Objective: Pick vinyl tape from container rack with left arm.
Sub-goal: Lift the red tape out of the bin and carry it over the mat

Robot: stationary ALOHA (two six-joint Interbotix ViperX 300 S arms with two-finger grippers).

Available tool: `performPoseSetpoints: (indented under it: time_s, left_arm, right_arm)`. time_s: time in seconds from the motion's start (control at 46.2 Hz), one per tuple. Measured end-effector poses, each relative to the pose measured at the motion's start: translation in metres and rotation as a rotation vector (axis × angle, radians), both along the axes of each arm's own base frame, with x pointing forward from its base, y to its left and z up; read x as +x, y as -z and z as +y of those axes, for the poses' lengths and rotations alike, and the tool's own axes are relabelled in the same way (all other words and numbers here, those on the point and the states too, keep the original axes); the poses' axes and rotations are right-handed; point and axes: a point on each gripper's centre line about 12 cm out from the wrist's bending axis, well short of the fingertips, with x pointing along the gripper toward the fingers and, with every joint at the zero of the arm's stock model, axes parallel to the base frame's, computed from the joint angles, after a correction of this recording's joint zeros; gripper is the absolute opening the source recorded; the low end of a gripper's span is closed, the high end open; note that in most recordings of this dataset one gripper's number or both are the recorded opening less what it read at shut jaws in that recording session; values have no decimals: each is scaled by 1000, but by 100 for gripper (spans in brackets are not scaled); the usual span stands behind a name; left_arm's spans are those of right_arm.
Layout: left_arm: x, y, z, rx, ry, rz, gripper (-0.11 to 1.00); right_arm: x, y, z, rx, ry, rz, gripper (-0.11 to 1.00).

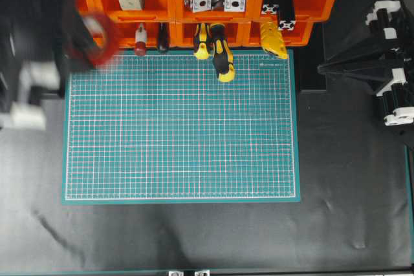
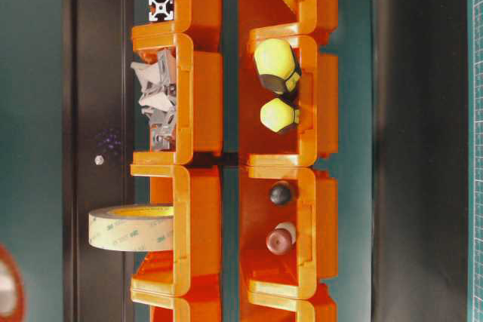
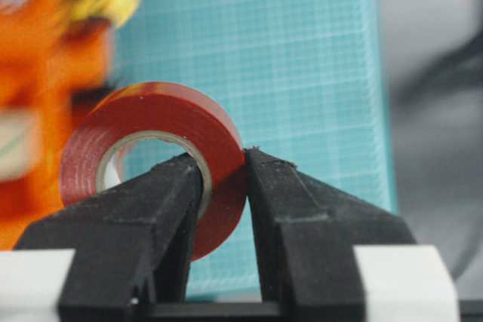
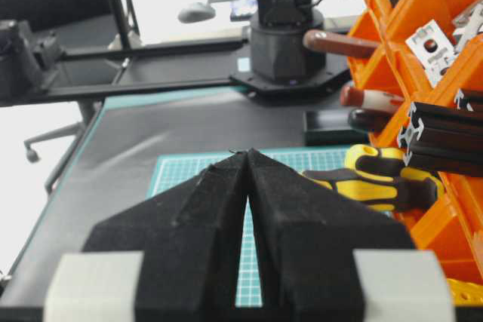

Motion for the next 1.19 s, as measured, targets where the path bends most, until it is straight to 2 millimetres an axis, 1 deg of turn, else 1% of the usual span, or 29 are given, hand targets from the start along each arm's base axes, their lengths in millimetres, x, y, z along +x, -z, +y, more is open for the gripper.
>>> performPoseSetpoints:
  time_s: [0.108, 0.216, 0.346, 0.411, 0.519, 0.541, 0.649, 0.671, 0.736, 0.823, 1.017, 1.19]
  left_arm:
    - [12, 39, -25, -12, 69, -32, 19]
    - [23, 76, -40, -33, 99, -66, 19]
    - [40, 115, -49, -55, 98, -82, 19]
    - [47, 131, -52, -52, 102, -66, 19]
    - [59, 160, -55, -36, 104, -1, 19]
    - [61, 169, -56, -31, 105, 22, 19]
    - [70, 201, -58, -15, 96, 109, 19]
    - [72, 210, -59, -11, 94, 132, 19]
    - [76, 226, -60, -4, 92, 168, 19]
    - [78, 239, -59, 2, 89, 202, 19]
    - [79, 242, -50, 2, 64, 216, 19]
    - [80, 241, -51, 3, 67, 214, 19]
  right_arm:
    - [0, 0, 0, 0, 0, -2, -1]
    - [-2, -2, 0, 1, 0, -9, -1]
    - [-3, -4, 0, 1, 0, -14, -1]
    - [-3, -5, 0, 1, 0, -17, -1]
    - [-4, -6, 0, 1, 0, -20, -1]
    - [-4, -6, 0, 1, 0, -20, -1]
    - [-4, -6, 0, 1, 0, -21, -1]
    - [-4, -6, 0, 1, 0, -21, -1]
    - [-4, -7, 0, 1, 0, -23, -1]
    - [-4, -7, 0, 1, 0, -25, -1]
    - [-5, -8, 0, 2, 0, -26, -1]
    - [-5, -8, 0, 2, 0, -26, -1]
